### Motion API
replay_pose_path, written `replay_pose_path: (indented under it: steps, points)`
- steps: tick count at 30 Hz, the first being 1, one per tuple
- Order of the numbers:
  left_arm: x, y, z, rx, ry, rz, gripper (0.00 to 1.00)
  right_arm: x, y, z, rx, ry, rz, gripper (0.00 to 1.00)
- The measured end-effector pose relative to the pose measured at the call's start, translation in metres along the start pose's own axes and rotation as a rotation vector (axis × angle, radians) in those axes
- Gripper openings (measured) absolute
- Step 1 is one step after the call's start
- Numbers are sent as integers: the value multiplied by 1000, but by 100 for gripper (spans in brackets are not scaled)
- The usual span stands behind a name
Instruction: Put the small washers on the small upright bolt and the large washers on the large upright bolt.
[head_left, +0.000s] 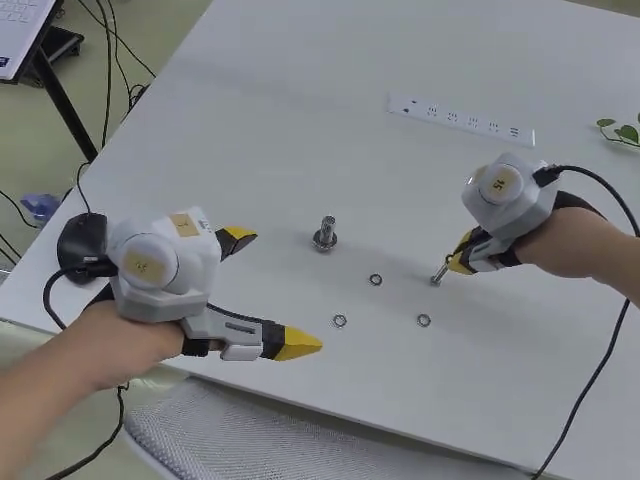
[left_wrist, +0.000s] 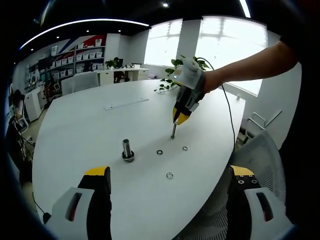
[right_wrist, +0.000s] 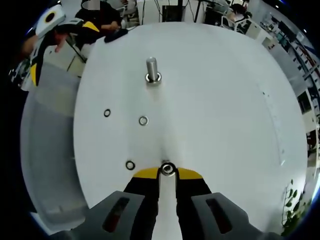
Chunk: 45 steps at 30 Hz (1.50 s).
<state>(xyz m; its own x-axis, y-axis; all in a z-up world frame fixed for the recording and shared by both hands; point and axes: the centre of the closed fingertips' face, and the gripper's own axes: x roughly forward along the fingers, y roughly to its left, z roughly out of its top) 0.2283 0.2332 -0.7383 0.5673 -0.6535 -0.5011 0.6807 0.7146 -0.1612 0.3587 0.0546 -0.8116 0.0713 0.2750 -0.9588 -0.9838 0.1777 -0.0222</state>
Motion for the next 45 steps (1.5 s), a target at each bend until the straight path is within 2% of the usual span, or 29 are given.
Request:
replay_pose_path:
  steps: [17, 35, 45]
  points:
    - [-2, -1, -3, -6, 16, -6, 93, 8, 1, -1, -2, 9, 3, 12]
    - [-3, 1, -10, -23, 36, -6, 91, 29, -1, -4, -28, 22, -4, 12]
    - [-3, 1, -10, -24, 40, -14, 90, 40, -4, -8, -28, 39, -5, 12]
